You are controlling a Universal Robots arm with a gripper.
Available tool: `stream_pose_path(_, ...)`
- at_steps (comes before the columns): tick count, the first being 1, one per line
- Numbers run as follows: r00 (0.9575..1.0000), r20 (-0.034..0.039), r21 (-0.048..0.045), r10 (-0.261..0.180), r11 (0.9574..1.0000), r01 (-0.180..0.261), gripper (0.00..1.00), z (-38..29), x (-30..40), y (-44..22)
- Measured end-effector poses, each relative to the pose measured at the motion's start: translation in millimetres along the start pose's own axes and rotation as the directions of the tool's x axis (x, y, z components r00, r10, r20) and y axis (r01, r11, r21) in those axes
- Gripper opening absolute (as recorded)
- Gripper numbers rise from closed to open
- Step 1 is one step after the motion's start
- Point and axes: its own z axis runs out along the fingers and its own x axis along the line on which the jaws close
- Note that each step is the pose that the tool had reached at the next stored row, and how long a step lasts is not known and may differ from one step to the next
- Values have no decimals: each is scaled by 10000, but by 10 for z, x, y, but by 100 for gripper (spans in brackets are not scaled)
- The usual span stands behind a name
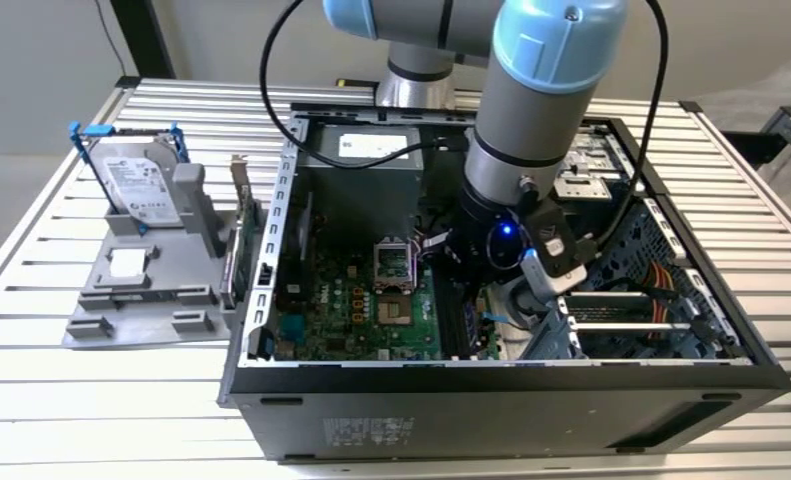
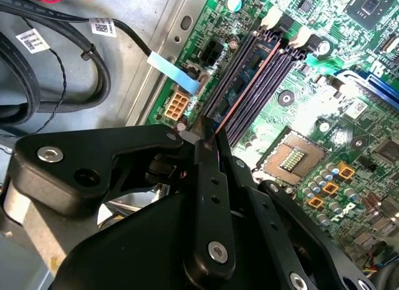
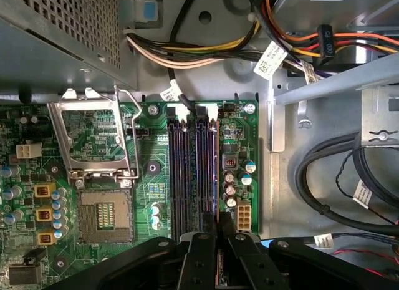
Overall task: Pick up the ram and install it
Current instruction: 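Insert the ram into the slot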
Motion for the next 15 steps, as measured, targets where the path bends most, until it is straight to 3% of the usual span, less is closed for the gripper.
stream_pose_path(15,9997,4,-2,-258,9997,258,0,0,-1,-24)
